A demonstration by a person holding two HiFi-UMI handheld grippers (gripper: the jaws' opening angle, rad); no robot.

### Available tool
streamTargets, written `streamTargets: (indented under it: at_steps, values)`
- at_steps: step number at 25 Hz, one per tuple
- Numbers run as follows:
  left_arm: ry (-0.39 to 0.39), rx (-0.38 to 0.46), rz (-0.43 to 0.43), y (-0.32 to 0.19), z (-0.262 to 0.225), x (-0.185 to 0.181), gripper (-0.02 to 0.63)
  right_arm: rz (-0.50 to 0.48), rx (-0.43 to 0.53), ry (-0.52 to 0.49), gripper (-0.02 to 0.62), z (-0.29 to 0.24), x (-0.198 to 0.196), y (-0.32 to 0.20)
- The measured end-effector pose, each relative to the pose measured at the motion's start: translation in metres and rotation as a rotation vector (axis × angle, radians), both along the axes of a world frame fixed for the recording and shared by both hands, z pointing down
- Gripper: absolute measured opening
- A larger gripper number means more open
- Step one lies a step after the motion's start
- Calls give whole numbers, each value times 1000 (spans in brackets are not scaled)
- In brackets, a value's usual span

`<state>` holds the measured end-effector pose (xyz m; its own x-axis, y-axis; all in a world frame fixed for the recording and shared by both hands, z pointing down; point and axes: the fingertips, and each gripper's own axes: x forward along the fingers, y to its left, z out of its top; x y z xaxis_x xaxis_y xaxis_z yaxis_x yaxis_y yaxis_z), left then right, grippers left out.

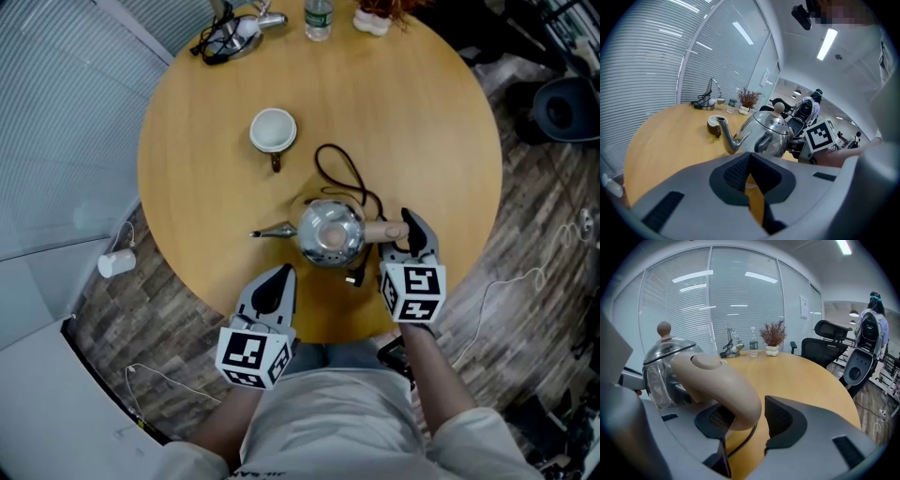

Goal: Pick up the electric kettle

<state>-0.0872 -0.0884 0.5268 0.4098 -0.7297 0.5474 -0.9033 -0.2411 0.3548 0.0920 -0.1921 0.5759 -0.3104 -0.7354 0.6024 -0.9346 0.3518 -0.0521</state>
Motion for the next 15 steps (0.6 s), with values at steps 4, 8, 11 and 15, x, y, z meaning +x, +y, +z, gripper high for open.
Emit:
streamTargets:
  at_steps: [4,8,11,15]
  values:
    - [-1,-6,-5,0,2,-2,3,-1,-1,-2,199,1,-1,-5]
    - [0,-14,-11,0,4,-5,3,-1,-4,-2,199,3,-2,-8]
    - [-3,-18,-13,0,5,-7,3,-2,-7,-1,199,5,-4,-10]
    - [-4,-21,-15,-1,6,-9,3,1,-10,1,199,8,-5,-13]
